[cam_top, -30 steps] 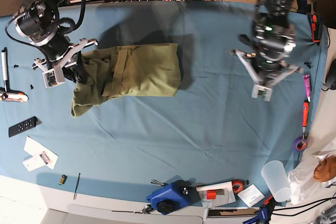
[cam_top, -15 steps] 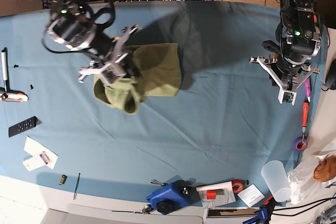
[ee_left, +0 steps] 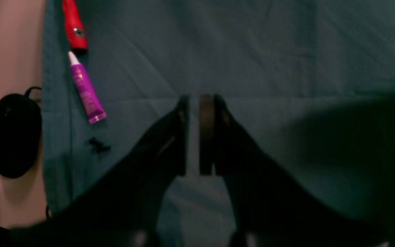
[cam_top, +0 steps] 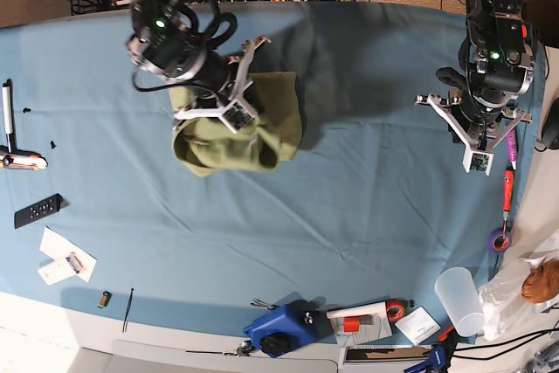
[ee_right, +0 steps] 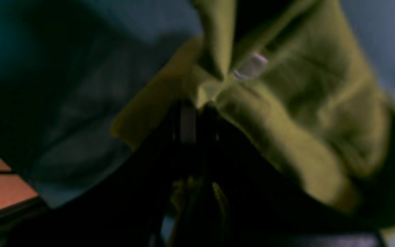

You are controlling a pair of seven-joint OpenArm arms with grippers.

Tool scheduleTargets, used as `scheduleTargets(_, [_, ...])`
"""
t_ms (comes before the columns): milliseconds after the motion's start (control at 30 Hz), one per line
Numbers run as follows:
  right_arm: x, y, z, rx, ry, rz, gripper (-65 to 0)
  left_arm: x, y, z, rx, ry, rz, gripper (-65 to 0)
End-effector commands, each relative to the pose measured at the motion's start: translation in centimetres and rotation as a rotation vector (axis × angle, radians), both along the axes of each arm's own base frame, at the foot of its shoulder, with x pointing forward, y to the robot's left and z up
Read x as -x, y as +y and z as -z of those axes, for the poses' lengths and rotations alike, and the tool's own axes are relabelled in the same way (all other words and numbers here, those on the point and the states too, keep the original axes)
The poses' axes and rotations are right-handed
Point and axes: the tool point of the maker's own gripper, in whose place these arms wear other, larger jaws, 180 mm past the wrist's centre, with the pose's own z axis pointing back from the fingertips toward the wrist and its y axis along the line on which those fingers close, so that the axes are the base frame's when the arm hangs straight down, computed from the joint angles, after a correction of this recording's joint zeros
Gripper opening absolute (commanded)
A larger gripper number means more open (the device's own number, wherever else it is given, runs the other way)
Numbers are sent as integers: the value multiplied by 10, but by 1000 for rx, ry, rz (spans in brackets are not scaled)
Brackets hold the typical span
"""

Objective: Layout the t-shirt on the table in an organized manner, then fold the t-shirt properly
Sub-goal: 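Fold the right gripper's end over onto the folded bundle, then grasp the bundle's sides with both grippers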

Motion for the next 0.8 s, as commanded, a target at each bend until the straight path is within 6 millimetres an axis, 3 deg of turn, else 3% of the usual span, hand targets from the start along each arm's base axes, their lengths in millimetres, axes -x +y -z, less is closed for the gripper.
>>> scheduleTargets(0, [-8, 6, -8, -31, -35, -14, -650, -6, 3, -11, -12, -45, -2, -607])
scheduleTargets(133, [-13, 10, -5, -34, -29, -29, -650, -6, 3, -11, -12, -45, -2, -607])
scheduleTargets(233, [-14, 20, -13, -98, -34, -45, -520, -6, 3, -11, -12, -45, -2, -607])
scheduleTargets(300, [-12, 28, -18, -158, -26, -59, -469, -6, 3, -11, -12, -47, -2, -607])
scheduleTargets(600, [0, 61, -48, -358, -11, -206, -469, -7, 3, -12, -15, -52, -3, -607])
scheduleTargets(767, [-25, 52, -75, -317, -133, -200, -469, -7, 3, -12, -15, -51, -2, -607])
